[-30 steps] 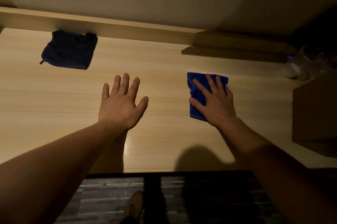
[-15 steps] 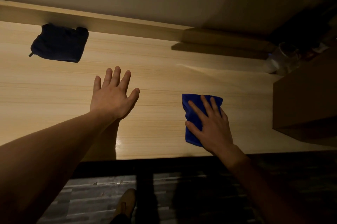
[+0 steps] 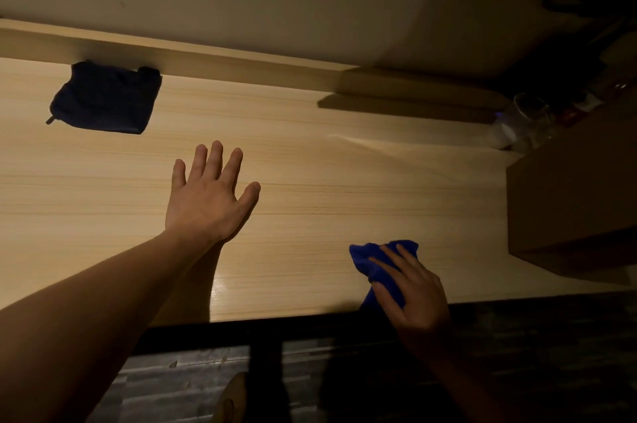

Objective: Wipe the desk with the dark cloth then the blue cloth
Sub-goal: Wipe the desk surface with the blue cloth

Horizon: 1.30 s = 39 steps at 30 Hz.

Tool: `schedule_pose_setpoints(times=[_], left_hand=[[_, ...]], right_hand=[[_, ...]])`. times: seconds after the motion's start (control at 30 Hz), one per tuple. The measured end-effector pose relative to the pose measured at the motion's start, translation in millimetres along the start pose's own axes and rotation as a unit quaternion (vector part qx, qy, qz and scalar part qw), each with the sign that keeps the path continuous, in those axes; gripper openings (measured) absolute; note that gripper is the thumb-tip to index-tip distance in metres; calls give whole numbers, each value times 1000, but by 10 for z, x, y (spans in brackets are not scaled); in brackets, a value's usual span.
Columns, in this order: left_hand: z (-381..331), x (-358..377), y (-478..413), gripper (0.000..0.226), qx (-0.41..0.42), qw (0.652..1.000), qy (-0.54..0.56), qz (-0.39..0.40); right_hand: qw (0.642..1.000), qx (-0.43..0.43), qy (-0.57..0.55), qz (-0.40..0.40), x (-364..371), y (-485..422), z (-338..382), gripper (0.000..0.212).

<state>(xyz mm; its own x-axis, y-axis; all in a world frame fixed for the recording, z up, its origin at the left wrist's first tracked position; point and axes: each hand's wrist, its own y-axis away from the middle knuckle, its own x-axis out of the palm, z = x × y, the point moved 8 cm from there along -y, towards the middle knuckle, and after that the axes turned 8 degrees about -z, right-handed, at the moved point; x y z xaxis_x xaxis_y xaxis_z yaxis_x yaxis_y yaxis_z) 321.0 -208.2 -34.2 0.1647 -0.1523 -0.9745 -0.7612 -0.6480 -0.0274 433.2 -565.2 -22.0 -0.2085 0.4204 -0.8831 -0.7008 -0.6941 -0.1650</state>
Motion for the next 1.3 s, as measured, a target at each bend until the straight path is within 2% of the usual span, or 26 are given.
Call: schedule_pose_setpoints(times=[0.1, 0.13, 0.23, 0.4, 0.57, 0.67, 0.83, 1.3], left_hand=[[-5, 7, -9, 88, 0, 1000, -1, 5], [-3, 11, -14, 90, 1, 1000, -3, 6], [6, 23, -26, 95, 3, 1000, -11, 6], [14, 45, -28, 94, -3, 1000, -17, 6], [4, 41, -26, 93, -6, 1000, -18, 5], [3, 35, -29, 92, -7, 1000, -16, 7], [15, 33, -28, 92, -8, 1000, -23, 10], [24, 16, -35, 94, -8, 1000, -17, 3]], right_hand=[[999, -22, -6, -40, -247, -375, 66, 47], [999, -5, 0, -44, -293, -583, 31, 47], [998, 50, 8, -41, -281, -1300, -163, 48], [995, 30, 84, -35, -50, -2409, -399, 59], [987, 44, 156, -12, 69, -3001, -631, 71], [980, 74, 180, 29, 116, -3086, -832, 83], [974, 69, 205, 67, 213, -3069, -904, 93], [978, 36, 195, 58, 135, -2422, -839, 83]])
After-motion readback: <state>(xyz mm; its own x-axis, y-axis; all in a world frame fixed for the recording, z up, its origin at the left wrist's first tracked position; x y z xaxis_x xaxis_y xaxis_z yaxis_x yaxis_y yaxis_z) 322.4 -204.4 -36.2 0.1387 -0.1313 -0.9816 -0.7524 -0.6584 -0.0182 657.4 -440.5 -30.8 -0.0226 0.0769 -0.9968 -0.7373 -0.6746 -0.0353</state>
